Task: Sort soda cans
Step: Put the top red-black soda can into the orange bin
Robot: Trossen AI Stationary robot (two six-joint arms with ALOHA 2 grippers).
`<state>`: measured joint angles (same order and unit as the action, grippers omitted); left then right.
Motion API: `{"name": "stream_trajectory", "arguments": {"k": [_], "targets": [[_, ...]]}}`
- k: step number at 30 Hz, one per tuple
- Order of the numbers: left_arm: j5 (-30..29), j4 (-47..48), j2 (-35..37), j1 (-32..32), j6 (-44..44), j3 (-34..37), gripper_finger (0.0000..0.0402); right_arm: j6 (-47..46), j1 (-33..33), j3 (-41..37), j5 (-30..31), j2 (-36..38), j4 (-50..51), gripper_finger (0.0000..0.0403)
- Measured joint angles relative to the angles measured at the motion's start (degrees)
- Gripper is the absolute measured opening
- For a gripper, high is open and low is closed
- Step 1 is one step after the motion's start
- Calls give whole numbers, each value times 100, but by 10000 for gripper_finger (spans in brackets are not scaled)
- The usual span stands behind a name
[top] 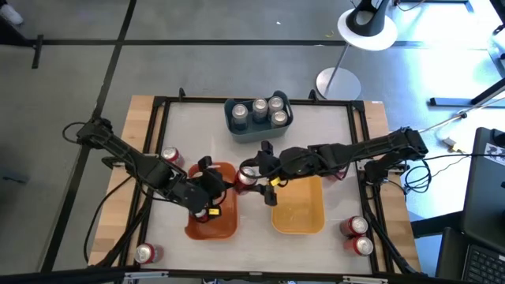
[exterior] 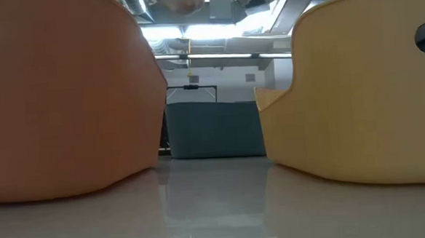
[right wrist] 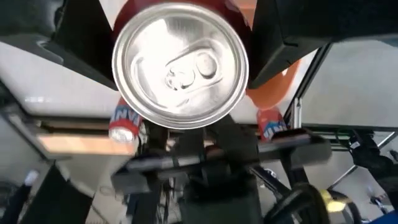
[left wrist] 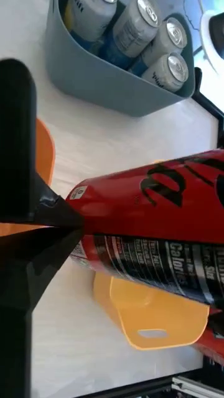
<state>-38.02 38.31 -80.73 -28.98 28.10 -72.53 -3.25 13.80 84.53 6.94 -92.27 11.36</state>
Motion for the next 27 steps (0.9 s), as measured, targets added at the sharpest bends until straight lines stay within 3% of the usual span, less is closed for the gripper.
{"name": "stream_trajectory", "arguments": {"k": [5,18,27], "targets": [[64,113,85,9,25,9,7,184,2,17,16,-211,-485,283],[-188,1935,1105,-532,1403,-111,2,352,-171,31,403,-1171,-1323,291],[-619,1920,1082,-579,1411,195,9,134,-479,24,680,-2057,-1921,284]]}}
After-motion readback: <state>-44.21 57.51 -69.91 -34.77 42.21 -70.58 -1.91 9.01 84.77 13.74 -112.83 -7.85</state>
